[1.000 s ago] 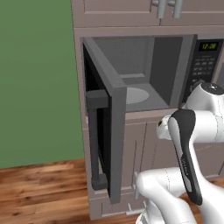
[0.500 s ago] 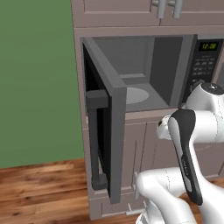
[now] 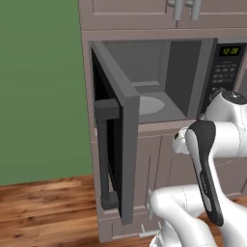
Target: Pick the mug from the counter and place it inside the microwave. Then close the microwave.
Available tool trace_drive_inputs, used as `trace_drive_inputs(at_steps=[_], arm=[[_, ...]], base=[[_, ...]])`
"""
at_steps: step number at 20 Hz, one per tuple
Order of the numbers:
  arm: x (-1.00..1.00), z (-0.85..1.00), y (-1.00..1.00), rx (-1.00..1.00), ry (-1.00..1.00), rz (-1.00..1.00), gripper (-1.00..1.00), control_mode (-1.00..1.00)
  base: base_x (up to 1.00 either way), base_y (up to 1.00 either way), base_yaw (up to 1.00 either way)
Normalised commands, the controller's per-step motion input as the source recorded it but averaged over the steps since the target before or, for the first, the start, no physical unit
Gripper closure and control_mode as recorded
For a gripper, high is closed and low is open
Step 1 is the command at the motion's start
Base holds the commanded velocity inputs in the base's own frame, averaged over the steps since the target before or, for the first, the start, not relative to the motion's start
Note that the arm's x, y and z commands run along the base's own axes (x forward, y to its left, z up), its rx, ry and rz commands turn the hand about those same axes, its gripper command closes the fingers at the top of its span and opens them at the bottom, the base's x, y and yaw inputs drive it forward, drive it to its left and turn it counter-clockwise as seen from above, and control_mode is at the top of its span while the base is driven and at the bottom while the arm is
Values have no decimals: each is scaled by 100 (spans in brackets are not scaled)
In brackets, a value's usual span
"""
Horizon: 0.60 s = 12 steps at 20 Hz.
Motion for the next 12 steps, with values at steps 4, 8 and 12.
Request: trace_drive_inputs(at_steps=[4, 8, 12], arm=[[11, 0, -1, 0, -1, 0, 100, -100], [38, 16, -6, 0, 0, 1, 100, -100], [46, 35, 3, 0, -2, 0, 100, -100]], base=[[0, 0, 0], [0, 0, 0], [0, 0, 0]])
